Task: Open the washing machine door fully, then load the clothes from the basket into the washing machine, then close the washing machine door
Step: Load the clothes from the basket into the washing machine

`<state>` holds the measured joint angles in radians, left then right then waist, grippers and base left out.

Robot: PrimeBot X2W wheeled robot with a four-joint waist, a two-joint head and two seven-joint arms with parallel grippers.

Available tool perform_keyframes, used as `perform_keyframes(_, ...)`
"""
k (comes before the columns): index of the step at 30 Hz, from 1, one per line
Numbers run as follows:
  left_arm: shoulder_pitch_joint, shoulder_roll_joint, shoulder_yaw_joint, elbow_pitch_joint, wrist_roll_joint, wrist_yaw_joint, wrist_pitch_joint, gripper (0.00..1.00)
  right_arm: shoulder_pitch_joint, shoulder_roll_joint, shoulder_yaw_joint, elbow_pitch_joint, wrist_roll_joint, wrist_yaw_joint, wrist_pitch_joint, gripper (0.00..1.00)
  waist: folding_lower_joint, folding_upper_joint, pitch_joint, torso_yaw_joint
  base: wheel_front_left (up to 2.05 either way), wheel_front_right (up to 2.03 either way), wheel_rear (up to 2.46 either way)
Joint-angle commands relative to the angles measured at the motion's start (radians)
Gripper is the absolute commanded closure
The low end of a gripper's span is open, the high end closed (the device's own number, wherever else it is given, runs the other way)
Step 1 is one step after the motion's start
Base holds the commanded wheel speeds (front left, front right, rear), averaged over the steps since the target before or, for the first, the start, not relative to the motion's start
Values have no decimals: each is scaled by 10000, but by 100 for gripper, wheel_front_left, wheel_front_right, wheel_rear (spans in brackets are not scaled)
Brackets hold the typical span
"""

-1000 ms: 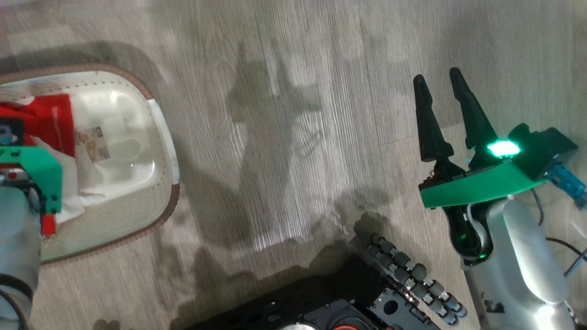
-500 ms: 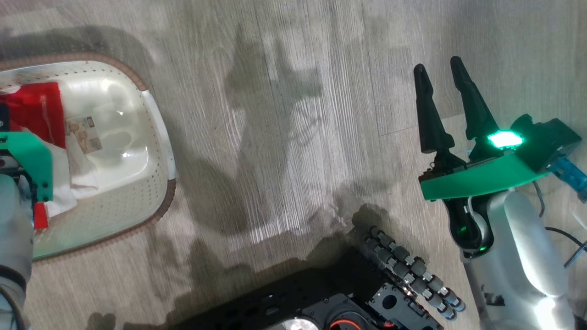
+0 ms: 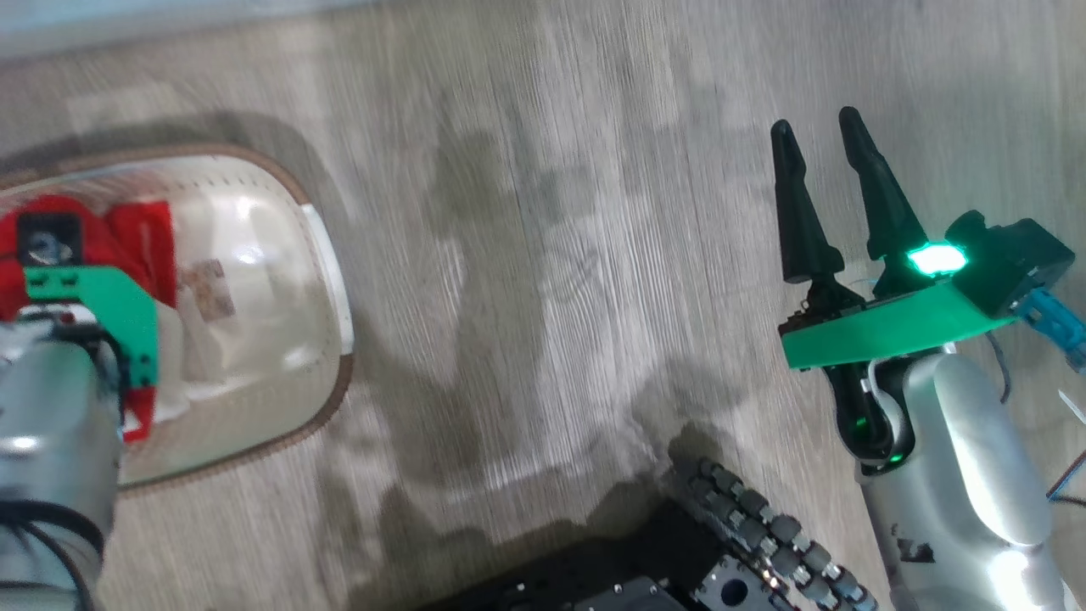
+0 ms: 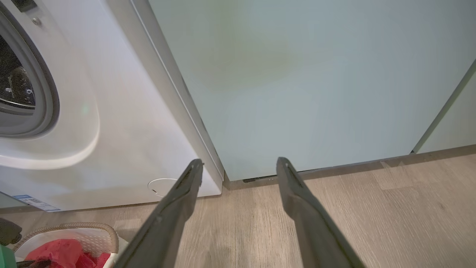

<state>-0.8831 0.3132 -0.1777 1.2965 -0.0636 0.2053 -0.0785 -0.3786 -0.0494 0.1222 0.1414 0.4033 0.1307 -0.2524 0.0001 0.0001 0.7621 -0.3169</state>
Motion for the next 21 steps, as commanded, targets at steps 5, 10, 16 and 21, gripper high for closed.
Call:
perform_keyframes(5,725,-56,196,-64,-350,-120,-843,100,444,-8,-36,-81,-269,0,-93,0,-1,-1,-1265,253,0,0,0)
perform_keyframes(10,1067,-532,300,-276,-659,-344,-1604,100,661,-8,-177,64,-516,0,-93,0,-1,-1,-2243,540,0,0,0)
perform_keyframes(16,1978,-913,423,-2158,-914,-768,-1826,100,917,-8,-305,211,-738,0,-93,0,-1,-1,-3428,855,0,0,0)
perform_keyframes(21,2981,-1122,677,-4314,-991,-893,-1830,100,1108,-8,-366,322,-833,0,-93,0,-1,-1,-4077,1038,0,0,0)
